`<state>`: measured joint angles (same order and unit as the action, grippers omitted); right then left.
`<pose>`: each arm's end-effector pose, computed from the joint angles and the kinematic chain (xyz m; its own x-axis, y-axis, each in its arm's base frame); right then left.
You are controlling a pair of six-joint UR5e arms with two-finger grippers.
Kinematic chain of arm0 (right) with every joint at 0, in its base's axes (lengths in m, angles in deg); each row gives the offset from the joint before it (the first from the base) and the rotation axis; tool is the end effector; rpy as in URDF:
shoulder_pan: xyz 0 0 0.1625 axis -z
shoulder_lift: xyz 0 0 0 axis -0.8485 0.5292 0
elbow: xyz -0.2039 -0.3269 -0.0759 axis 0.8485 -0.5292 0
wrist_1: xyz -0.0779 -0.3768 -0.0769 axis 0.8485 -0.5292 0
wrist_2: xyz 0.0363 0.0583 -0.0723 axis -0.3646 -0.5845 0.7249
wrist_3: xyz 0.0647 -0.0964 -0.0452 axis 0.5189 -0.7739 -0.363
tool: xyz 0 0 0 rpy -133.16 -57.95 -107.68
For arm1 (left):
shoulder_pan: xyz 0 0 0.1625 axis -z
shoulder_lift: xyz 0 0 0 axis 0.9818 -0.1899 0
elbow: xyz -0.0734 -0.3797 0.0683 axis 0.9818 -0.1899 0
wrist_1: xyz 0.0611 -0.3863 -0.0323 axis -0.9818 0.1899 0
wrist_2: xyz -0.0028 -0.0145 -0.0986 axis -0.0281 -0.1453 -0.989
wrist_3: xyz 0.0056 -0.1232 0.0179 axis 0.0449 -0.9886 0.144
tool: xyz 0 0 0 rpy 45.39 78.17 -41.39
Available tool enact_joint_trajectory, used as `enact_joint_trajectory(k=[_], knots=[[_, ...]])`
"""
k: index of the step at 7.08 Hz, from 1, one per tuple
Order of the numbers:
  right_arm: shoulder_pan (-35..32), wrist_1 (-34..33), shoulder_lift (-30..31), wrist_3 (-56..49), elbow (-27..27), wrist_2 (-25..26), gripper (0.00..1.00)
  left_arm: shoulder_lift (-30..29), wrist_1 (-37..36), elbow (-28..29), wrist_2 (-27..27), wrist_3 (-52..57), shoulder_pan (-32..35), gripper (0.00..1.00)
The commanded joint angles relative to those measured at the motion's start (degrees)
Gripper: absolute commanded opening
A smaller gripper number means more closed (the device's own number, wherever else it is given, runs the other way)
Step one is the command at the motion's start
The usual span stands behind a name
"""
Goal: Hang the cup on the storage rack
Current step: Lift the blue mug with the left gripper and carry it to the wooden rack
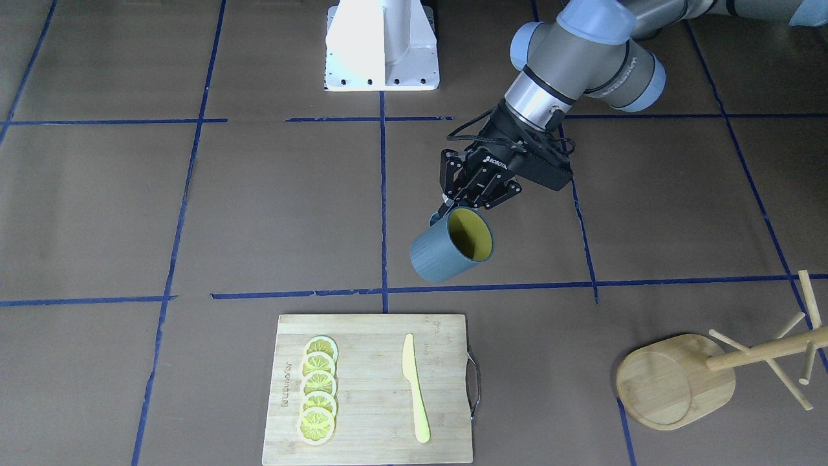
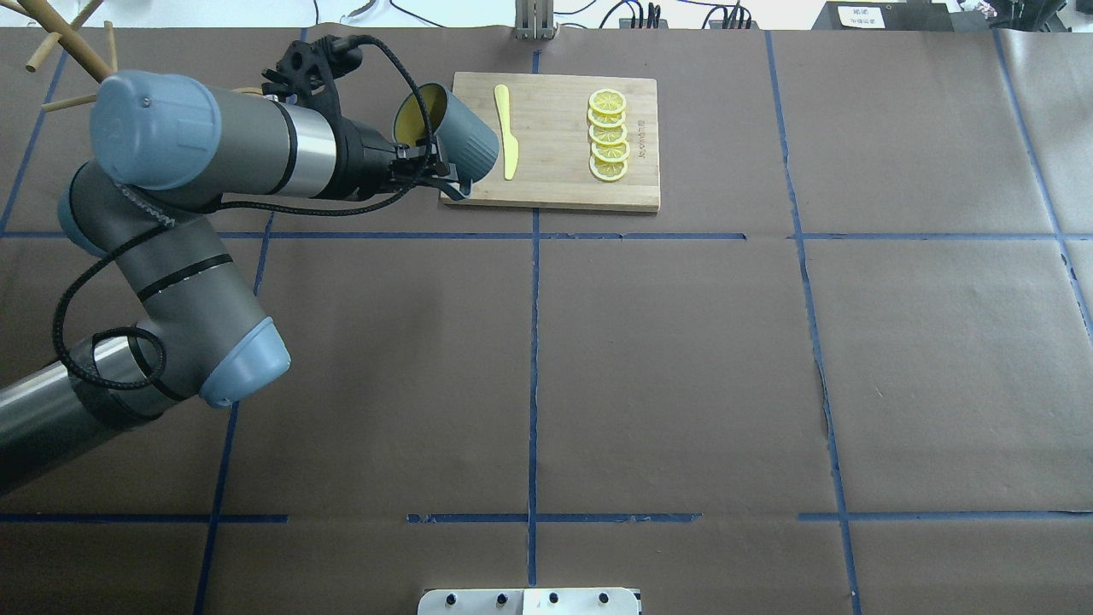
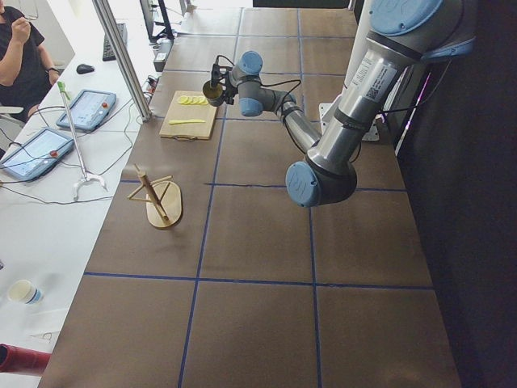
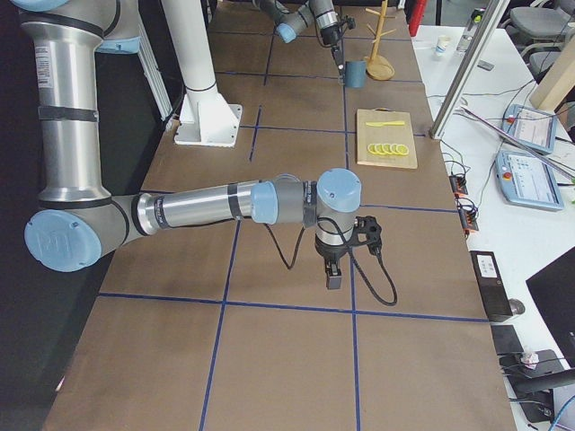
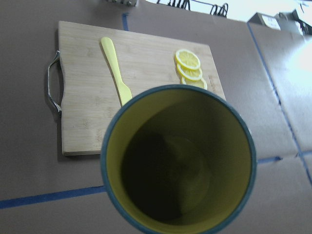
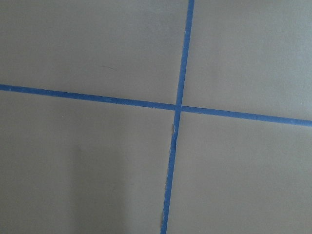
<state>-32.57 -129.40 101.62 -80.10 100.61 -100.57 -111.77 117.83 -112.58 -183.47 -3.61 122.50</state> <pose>0.0543 -0.4630 0.5712 0.7377 -0.1067 0.6666 0.0470 0.9931 0.1070 0.3877 -0.5012 0.1833 0.1704 -0.0040 -0.9854 0.4328 0.8987 0.0712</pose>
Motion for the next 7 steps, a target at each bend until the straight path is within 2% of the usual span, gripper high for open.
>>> enact_joint_trajectory(k=[1,2,3,4,5,6,7], knots=[[-1.0,2.9,-0.1,-0.4,0.0,0.1,1.00,0.0,11.1,5.3,0.2,-11.7,5.9,0.00],[-1.6,6.3,0.5,-0.4,0.1,-0.2,1.00,0.0,21.1,11.8,0.5,-16.0,7.3,0.00],[-1.6,9.9,0.7,-0.4,-0.3,-0.2,1.00,-0.1,31.6,17.7,4.1,-22.8,7.4,0.00],[-1.6,10.4,0.8,-0.2,-0.5,-0.2,1.00,-0.3,37.6,20.2,8.0,-30.4,7.4,0.00],[-1.6,10.4,0.8,0.2,-0.1,-0.3,1.00,-0.5,38.3,20.3,9.7,-34.6,8.5,0.00],[-1.7,10.5,0.7,1.5,0.2,-0.3,1.00,-0.6,40.7,21.6,16.5,-42.9,8.6,0.00],[-1.7,10.5,0.6,2.1,0.2,-0.3,1.00,-1.4,45.4,25.5,18.6,-47.5,8.8,0.00]])
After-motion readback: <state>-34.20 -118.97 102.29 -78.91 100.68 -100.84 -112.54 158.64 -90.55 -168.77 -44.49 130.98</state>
